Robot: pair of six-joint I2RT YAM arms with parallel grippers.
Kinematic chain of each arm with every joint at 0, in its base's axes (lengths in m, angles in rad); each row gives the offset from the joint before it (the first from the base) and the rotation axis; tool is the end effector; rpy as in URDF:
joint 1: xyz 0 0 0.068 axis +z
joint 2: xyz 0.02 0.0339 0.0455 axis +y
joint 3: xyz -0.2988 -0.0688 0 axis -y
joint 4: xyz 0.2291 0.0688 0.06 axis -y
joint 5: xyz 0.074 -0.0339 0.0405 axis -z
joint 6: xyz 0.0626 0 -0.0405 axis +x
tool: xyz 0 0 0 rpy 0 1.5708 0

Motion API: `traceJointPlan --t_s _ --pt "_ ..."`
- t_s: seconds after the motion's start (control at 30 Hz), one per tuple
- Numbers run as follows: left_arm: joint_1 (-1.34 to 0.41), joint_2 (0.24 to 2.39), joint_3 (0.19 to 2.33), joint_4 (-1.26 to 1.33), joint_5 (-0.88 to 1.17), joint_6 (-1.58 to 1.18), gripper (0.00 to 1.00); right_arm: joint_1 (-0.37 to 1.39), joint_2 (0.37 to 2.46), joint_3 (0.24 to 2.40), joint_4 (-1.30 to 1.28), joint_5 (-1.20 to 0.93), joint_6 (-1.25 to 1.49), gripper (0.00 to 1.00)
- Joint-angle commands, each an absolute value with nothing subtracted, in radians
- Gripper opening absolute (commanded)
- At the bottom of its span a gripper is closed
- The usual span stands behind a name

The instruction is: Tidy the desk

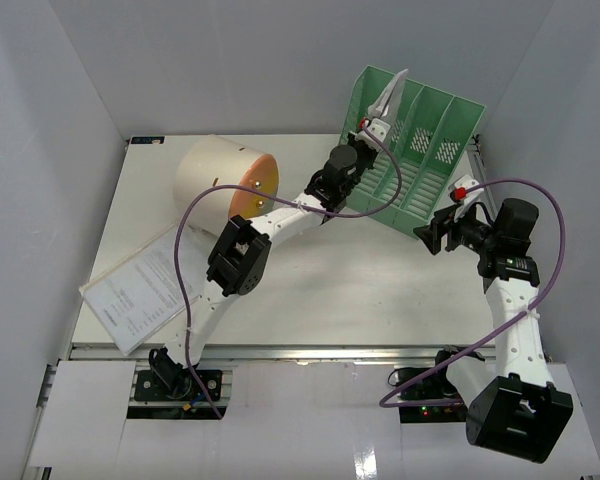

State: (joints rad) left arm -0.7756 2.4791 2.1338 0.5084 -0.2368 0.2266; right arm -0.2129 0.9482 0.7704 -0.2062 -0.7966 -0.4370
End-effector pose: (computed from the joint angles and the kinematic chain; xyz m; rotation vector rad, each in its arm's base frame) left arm 0.4562 -0.4268 0.2981 0.5022 1.3265 -0.2877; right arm 0.1962 0.0034 0.3307 -0.7003 1.7104 0.3261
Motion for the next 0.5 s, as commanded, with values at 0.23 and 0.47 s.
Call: traceJointPlan --t_s 0.23,0.47 --pt "-0.750 2.495 2.193 0.603 -0.158 0.045 0.48 -0.233 0.951 0.757 -0.162 -0.834 -0.417 0.72" --pt "-0.752 2.436 2.135 0.571 -0.151 0.038 0.86 -0.235 0.955 0.743 -0.146 -0.841 -0.407 0.73"
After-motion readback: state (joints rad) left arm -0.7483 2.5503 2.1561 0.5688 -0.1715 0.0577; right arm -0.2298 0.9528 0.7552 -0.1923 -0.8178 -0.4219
